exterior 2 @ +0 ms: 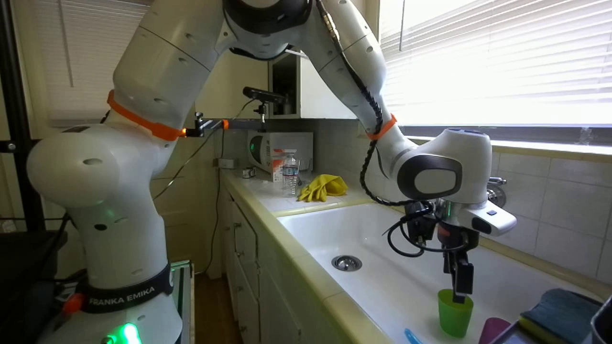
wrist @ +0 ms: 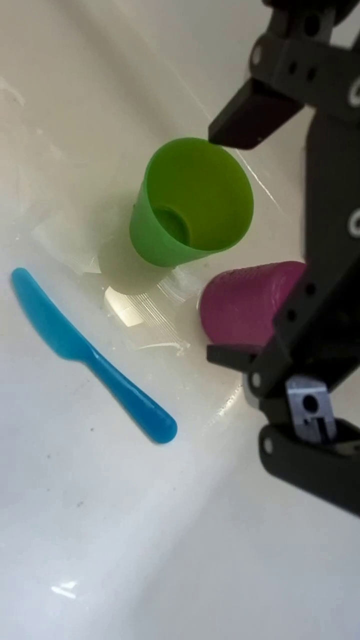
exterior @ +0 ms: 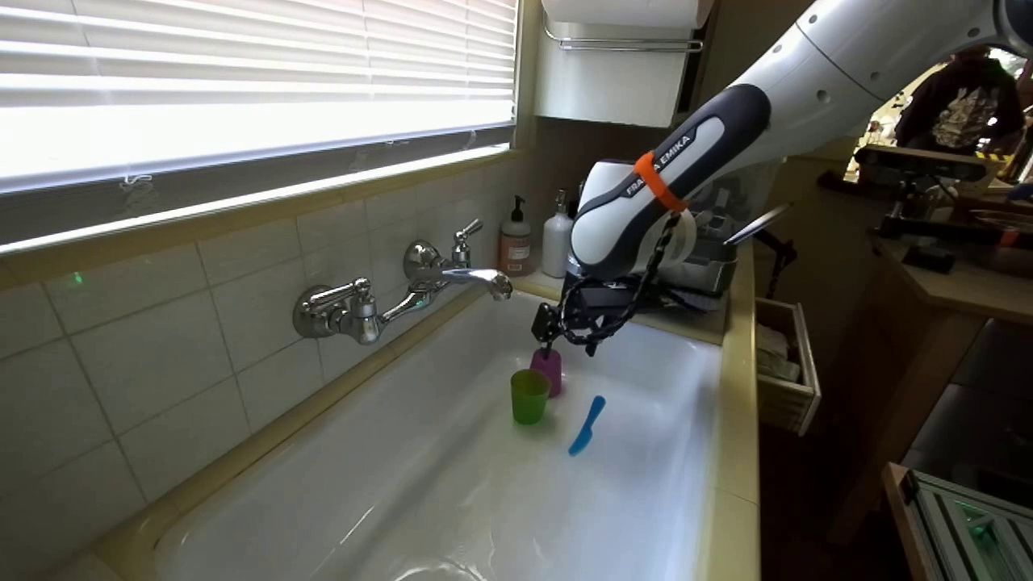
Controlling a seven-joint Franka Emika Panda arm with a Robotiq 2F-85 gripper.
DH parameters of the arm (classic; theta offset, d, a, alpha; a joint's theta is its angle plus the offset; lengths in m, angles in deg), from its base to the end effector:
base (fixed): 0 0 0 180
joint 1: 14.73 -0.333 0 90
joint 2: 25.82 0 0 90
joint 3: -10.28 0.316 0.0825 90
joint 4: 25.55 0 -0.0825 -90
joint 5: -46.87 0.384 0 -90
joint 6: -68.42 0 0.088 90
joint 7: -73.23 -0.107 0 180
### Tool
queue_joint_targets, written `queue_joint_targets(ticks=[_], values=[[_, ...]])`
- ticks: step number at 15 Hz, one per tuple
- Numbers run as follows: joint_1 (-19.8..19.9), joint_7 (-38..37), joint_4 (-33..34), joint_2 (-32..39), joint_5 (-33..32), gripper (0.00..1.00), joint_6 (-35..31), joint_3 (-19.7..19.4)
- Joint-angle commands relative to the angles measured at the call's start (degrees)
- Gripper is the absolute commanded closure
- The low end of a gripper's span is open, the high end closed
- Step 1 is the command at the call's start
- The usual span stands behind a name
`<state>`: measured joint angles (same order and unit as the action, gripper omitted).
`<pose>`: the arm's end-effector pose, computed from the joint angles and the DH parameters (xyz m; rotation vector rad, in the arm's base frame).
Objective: Put the yellow spoon then the green cup in the dish rack
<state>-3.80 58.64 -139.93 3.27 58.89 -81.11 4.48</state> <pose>0.5924 -0.1807 0.2139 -2.8816 1.0622 -0.1729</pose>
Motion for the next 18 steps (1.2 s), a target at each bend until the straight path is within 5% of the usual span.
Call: queue_joint_targets(ticks=[1,14,18], values=[[-0.21,0.85,1.39,2.79,1.48,0.0,-1.4,0.22],[-0.03,1.06,6.3,10.7,1.44,0.0,-6.27,1.3],[0.08,1.05,7.77,12.31,1.36,0.42,-6.51,1.43]])
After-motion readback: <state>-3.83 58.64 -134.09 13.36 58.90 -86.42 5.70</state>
